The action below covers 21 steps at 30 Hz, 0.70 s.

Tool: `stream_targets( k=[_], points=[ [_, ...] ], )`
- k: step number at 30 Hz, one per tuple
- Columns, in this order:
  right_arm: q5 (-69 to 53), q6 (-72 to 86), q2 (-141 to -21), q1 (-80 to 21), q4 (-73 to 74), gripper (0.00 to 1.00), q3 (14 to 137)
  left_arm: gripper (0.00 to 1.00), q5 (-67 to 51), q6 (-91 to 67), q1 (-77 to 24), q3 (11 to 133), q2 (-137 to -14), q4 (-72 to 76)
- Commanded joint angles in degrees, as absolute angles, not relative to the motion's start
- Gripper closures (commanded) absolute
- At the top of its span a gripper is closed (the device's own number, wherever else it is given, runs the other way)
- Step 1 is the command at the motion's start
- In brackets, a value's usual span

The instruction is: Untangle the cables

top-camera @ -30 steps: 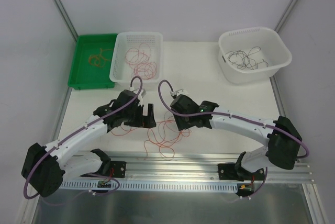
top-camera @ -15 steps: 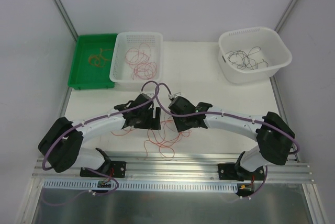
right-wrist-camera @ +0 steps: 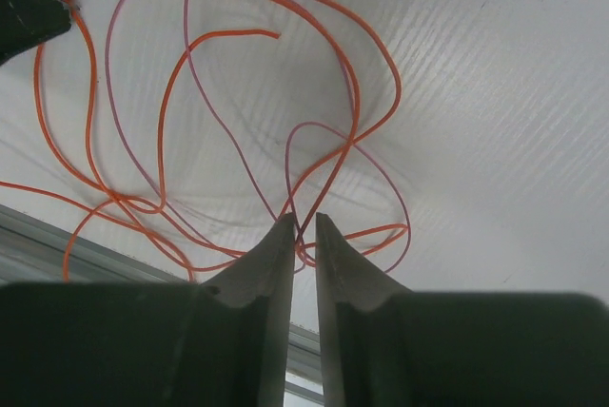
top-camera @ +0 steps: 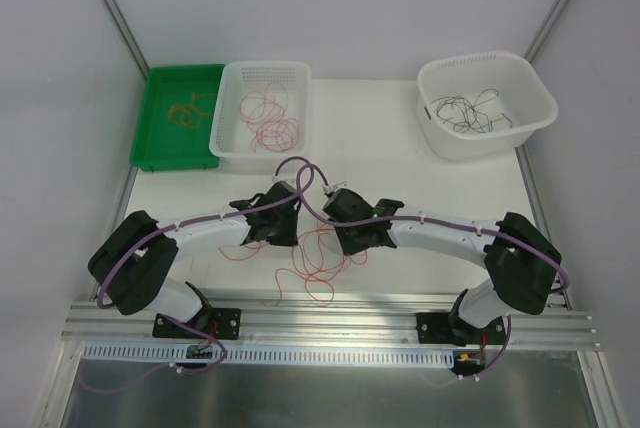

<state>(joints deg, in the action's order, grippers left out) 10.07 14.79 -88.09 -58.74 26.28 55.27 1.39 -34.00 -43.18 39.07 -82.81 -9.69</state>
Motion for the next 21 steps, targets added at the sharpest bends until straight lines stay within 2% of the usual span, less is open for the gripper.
stream_targets(
  k=[1, 5, 9, 17, 21],
  points=[
    [10.72, 15.56, -86.22, -58.62, 26.80, 0.84, 54.84, 0.90, 4.13, -33.58, -43.68, 38.85, -85.16, -10.72],
    [12.21, 15.38, -83.77, -58.54, 28.65, 0.92, 55.11, 0.99, 5.18, -33.57, -43.68, 38.93, -86.39, -10.81],
    [15.37, 14.24, -79.11, -58.54, 33.55, 0.99, 56.25, 1.00, 6.15, -33.49, -43.68, 38.76, -87.71, -10.72],
    [26.87, 8.71, -61.47, -55.20, 47.35, 0.99, 64.14, 1.00, 8.44, -33.49, -43.51, 37.09, -88.33, -11.07],
    [31.19, 5.03, -53.20, -48.02, 51.94, 0.98, 68.98, 1.00, 8.88, -33.75, -43.07, 36.13, -88.24, -11.42]
  ],
)
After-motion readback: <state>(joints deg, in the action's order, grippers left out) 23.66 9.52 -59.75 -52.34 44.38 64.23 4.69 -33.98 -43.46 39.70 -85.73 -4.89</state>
